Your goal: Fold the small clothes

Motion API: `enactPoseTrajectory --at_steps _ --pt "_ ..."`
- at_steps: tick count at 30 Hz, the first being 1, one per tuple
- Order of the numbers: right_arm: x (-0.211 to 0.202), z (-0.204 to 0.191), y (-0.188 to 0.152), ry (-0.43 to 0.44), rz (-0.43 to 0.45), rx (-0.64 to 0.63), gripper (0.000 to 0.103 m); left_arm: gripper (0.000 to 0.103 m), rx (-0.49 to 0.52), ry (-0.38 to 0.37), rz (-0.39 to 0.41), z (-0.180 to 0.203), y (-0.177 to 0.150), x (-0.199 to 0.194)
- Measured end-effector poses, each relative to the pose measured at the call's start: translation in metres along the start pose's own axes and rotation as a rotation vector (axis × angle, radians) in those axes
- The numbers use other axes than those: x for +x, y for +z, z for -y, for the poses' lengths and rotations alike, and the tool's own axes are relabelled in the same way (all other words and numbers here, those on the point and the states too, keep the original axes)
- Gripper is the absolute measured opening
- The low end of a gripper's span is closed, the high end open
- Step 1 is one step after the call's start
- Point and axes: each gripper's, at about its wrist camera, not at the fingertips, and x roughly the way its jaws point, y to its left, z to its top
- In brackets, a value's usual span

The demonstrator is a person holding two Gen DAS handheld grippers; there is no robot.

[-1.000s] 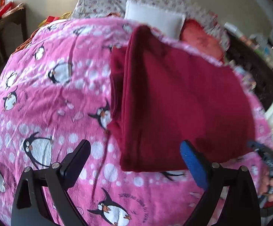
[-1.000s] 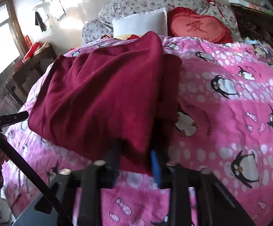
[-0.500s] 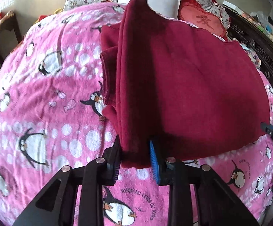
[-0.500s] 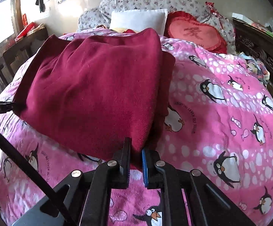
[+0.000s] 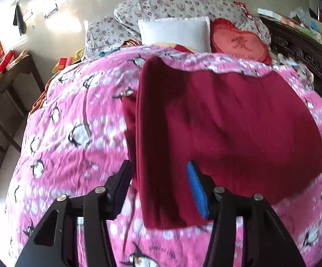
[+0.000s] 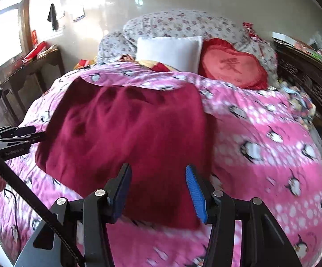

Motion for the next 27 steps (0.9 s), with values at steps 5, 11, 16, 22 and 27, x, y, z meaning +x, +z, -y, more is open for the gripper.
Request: enactPoseTrajectory --at_steps 5,11,16,22,27 --pt "0.029 -0.016 0.016 0.024 -0.012 -0.011 0.055 0.055 -0.024 0.018 0.003 -0.002 0.018 0.015" --pt "0.061 -0.019 0.029 -0.013 -0.029 -0.002 0.055 0.055 -0.052 0.039 -0.01 -0.011 0.036 0.044" --pt "0.084 -0.012 0.033 -0.039 -0.059 0.005 0.055 0.055 -0.12 0.032 -0.042 -0.028 0.05 0.069" --pt "0.095 -0.019 0.034 -0.035 -0.064 -0.034 0.074 0.071 -0.157 0.02 -0.086 -0.039 0.052 0.09" --pt "0.101 -0.027 0.032 -0.067 -0.068 -0.079 0.078 0.081 -0.261 -0.046 -0.132 -0.057 0.048 0.102"
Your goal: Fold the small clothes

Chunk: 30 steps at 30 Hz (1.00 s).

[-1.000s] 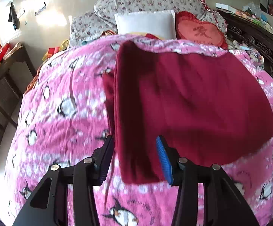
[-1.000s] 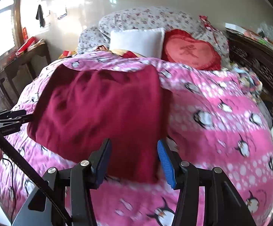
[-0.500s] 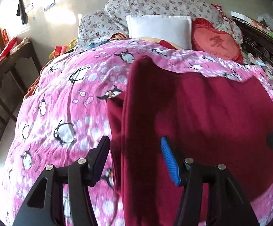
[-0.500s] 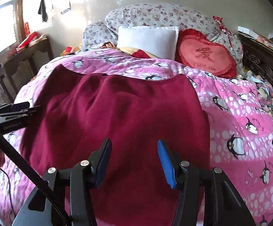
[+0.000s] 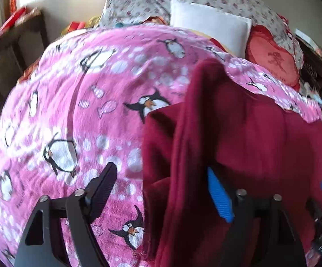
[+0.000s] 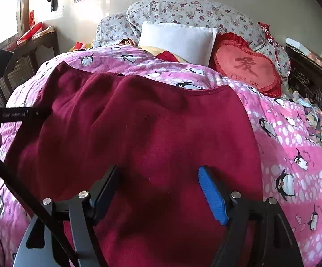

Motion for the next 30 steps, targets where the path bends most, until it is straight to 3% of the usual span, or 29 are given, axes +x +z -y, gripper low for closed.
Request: enactPoseTrajectory --at_steps 7,17,20,25,30 --pt "-0.011 0.003 0.001 0.047 -0.004 0.046 0.078 0.081 0.013 0.011 0.012 -0.004 -0.009 -0.029" --pt "-0.046 -0.023 0.006 0.07 0.057 -0.008 0.077 0.081 0.118 0.009 0.045 -0.009 -0.041 -0.12" --pt "-0.046 -0.03 0.006 0.072 0.055 -0.018 0.07 0.081 0.131 0.0 0.04 -0.016 -0.057 -0.139" --pt "-0.042 -0.042 0.006 0.075 0.051 -0.04 0.065 0.081 0.145 -0.01 0.027 -0.024 -0.082 -0.152" --pt "-0.033 -0.046 0.007 0.07 0.035 -0.035 0.06 0.081 0.087 -0.046 0.002 -0.038 -0.098 -0.139"
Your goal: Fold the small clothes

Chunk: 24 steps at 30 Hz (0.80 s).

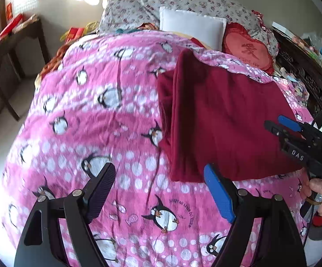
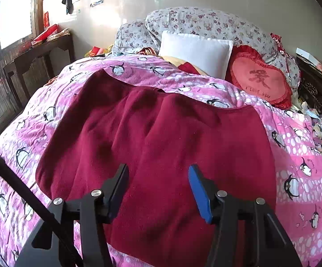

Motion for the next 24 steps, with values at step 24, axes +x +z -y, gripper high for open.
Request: enactPoseTrajectory --at_steps 24 --pt "0.044 -0.02 0.031 0.052 -0.061 -0.007 0.059 0.088 -0.173 -0.102 0.013 -0.011 -0.016 0.072"
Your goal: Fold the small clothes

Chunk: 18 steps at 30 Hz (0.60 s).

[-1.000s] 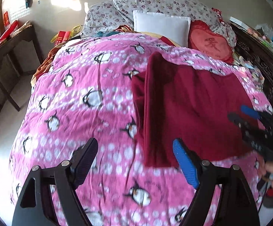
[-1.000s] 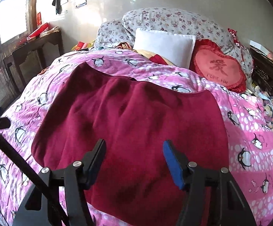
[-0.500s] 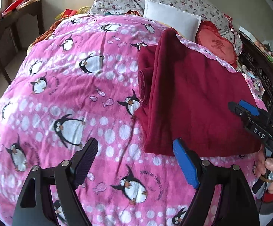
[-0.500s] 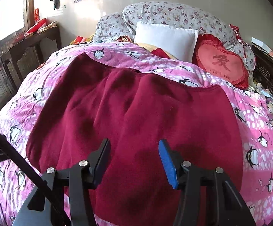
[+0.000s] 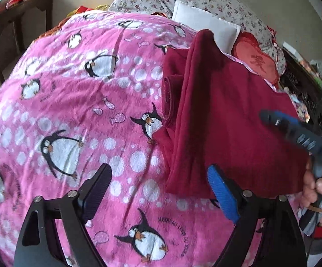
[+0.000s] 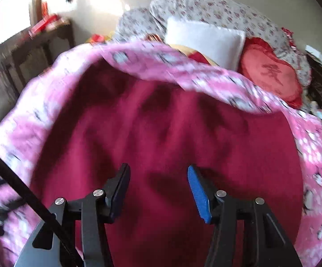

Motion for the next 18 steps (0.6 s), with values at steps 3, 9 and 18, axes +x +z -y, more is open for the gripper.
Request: enactPoseTrajectory --at_steps 3,9,18 --pt "-0.004 -0.02 0.024 0.099 0.034 0.009 0.07 0.088 -0.034 -0.035 -0.004 -0.004 0.0 0.009" --pt "0.029 -0.073 0.068 0.203 0.006 -0.02 0.087 0.092 -0.083 -0.096 0.0 -0.012 -0.003 0.024" --pt "0.086 -0.116 0.084 0.099 -0.099 -0.105 0.088 0.103 -0.096 -0.132 0.035 -0.013 -0.002 0.035"
